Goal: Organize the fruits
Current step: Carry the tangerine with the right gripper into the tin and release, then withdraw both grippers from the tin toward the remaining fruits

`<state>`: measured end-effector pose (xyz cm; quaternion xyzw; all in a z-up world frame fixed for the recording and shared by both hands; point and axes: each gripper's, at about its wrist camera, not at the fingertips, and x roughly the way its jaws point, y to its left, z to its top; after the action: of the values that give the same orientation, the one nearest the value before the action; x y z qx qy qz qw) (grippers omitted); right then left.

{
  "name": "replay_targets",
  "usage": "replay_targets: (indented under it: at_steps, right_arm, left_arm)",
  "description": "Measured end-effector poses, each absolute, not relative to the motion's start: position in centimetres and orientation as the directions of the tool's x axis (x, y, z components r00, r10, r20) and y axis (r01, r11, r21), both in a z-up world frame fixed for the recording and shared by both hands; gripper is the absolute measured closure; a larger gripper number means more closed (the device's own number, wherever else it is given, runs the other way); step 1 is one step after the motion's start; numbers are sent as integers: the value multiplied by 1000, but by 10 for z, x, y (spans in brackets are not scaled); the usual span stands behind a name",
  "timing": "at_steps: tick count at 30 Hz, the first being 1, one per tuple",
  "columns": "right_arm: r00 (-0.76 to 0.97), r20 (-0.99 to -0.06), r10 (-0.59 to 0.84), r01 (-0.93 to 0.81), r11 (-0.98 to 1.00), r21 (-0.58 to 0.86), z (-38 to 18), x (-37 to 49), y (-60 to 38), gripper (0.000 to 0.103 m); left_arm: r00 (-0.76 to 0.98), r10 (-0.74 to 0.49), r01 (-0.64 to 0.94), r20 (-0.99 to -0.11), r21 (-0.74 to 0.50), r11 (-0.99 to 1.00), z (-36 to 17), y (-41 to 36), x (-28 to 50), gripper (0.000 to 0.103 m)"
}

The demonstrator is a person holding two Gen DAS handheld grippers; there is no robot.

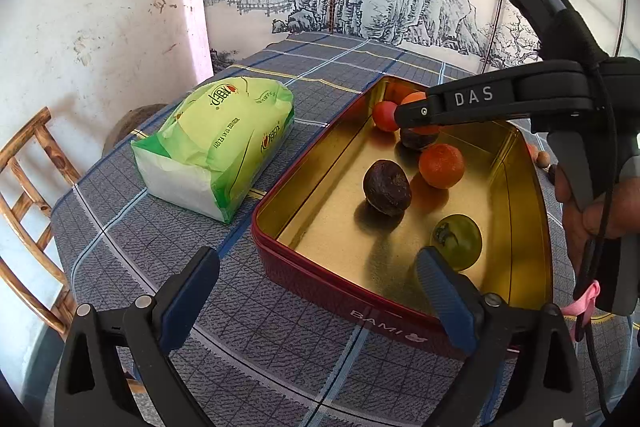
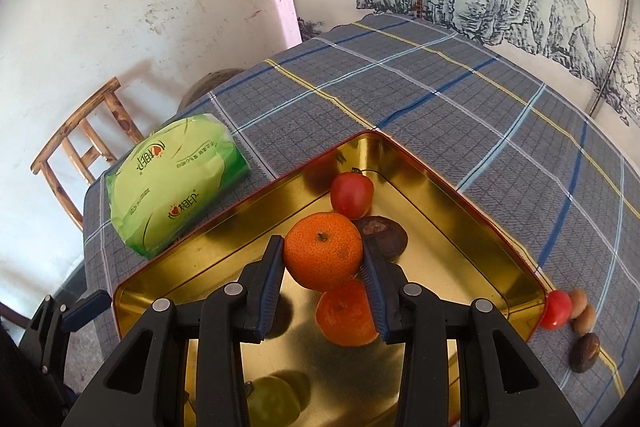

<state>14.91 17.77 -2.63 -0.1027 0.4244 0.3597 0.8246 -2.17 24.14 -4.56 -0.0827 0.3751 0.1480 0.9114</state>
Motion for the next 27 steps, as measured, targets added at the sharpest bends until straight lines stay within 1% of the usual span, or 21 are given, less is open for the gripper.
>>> replay_targets:
  at_steps: [17,22,27]
  right_arm:
    - [381,-712,590,-678,702,218,-9,135,161,62]
    - [387,-687,615,-679,694,238,-5,113,142,51]
    - [411,-668,620,-670,703,239,-5,86,111,44]
  left_arm:
    - [670,211,-339,-711,-40,940,-48,244,-20,2]
    - [666,225,-344,-711,-25,939,-48,243,-20,2]
    - [660,236,-342,-713,-6,940,-45,238,-22,2]
